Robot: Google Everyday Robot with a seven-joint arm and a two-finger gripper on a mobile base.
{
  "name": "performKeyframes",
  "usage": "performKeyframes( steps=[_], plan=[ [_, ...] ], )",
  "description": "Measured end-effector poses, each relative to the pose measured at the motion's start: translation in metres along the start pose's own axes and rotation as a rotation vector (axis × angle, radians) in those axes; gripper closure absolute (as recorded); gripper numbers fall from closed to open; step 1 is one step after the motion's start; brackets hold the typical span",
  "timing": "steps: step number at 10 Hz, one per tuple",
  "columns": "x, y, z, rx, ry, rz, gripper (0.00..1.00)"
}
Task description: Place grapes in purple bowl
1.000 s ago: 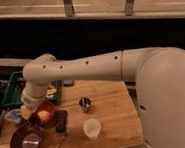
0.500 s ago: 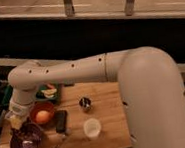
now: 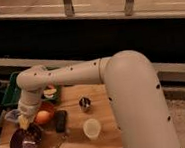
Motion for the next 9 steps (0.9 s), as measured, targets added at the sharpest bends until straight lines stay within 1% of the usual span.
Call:
performKeyframes(
  steps=[1,4,5,6,7,8,9],
  plan=[
    [0.0,0.0,0.003,-0.006,0.007,0.003,0.34],
    [0.001,0.002,0.004,-0.01,0.018,0.002,0.34],
    [0.0,0.004,0.003,-0.002,0.022,-0.005,0.34],
    [-0.001,0.005,-0.001,0.019,0.018,-0.006,0.34],
    [-0.001,0.005,-0.01,0.045,0.006,-0.003,0.34],
    [-0.002,0.003,-0.031,0.097,-0.032,0.011,0.34],
    [-0.002,-0.001,-0.046,0.137,-0.065,0.028,0.34]
  ],
)
